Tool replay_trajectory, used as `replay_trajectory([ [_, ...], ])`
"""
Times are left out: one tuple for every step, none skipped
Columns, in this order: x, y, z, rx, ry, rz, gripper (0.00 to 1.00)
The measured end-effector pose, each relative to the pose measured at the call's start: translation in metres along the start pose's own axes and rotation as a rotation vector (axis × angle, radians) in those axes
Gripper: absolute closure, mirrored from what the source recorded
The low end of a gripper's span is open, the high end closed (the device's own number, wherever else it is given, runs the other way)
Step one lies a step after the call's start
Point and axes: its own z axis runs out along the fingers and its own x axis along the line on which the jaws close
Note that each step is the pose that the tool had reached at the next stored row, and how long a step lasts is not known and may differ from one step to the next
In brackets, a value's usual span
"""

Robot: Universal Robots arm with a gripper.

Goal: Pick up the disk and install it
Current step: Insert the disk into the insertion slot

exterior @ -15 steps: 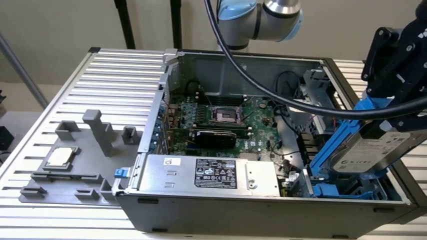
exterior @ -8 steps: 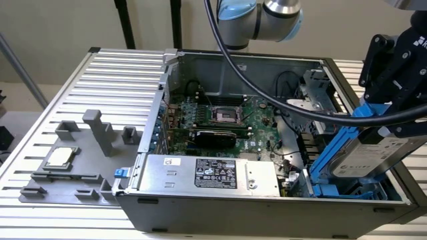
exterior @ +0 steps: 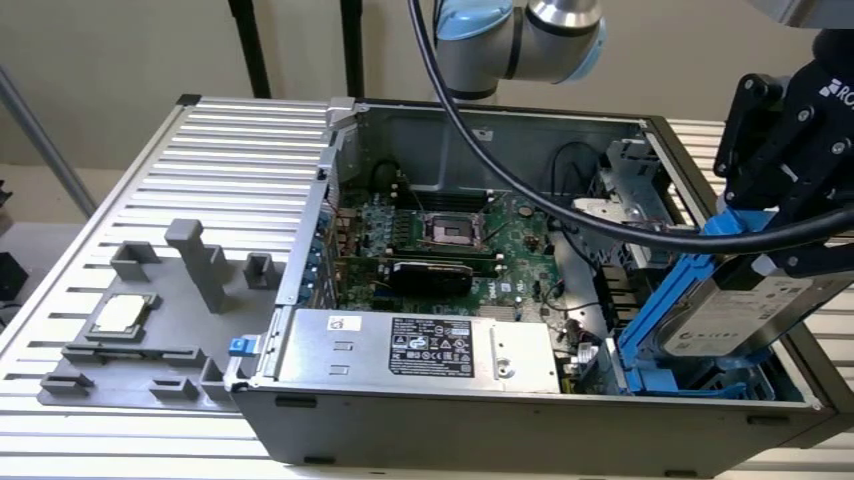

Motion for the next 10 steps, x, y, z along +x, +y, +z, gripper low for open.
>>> replay_trajectory([
  [-0.0004,0.0000,0.0001,0.0000,0.0000,0.000,0.67],
  [-0.0005,0.0000,0.0003,0.0000,-0.0003,0.000,0.67],
  [-0.0005,-0.0002,0.0005,0.0000,-0.0002,0.000,0.67],
  [-0.0007,-0.0005,0.0004,0.0000,0.0000,0.000,0.67],
  [-0.0008,-0.0008,0.0004,0.0000,0.0002,0.000,0.67],
  [-0.0010,-0.0012,0.0006,0.0000,0.0000,0.000,0.67],
  [-0.0011,-0.0014,0.0007,0.0000,0.0000,0.000,0.67],
  [-0.0013,-0.0015,0.0009,0.0000,-0.0001,0.000,0.67],
  [-0.0015,-0.0016,0.0010,0.0000,0.0000,0.000,0.67],
  [-0.0019,-0.0018,0.0010,0.0000,0.0002,0.000,0.67],
])
